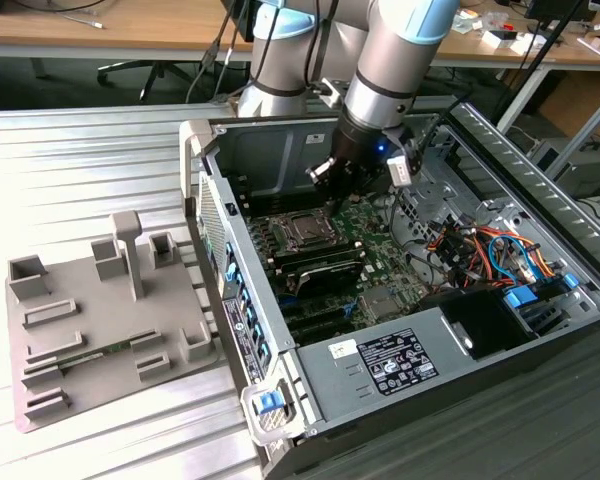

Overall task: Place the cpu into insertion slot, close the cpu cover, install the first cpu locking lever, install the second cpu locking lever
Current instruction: 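Install the first cpu locking lever, then install the second cpu locking lever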

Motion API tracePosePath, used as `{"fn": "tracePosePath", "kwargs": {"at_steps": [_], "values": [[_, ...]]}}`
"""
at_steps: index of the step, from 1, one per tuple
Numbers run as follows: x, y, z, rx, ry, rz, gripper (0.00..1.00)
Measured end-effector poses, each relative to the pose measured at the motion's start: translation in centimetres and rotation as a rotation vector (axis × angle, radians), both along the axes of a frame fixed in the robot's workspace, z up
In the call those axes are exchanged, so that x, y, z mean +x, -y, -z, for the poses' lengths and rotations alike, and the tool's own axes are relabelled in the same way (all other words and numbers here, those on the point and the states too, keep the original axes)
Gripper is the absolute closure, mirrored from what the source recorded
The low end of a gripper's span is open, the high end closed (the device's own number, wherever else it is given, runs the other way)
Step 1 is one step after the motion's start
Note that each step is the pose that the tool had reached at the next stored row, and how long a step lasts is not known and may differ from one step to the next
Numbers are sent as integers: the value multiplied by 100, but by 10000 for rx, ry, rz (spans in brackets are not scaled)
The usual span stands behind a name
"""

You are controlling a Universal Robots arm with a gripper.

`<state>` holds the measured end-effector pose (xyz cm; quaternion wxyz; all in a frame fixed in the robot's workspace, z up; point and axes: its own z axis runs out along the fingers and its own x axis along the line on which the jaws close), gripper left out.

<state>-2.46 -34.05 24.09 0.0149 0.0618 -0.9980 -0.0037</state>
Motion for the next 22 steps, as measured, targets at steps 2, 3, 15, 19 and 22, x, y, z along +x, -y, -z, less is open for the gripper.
{"fn": "tracePosePath", "kwargs": {"at_steps": [2,3,15,19,22], "values": [[0,11,-31,-79,0,8,89],[1,17,-42,-113,1,12,89],[2,36,-73,-211,1,20,89],[2,47,-73,-211,0,19,89],[2,56,-73,-211,1,19,89]]}}
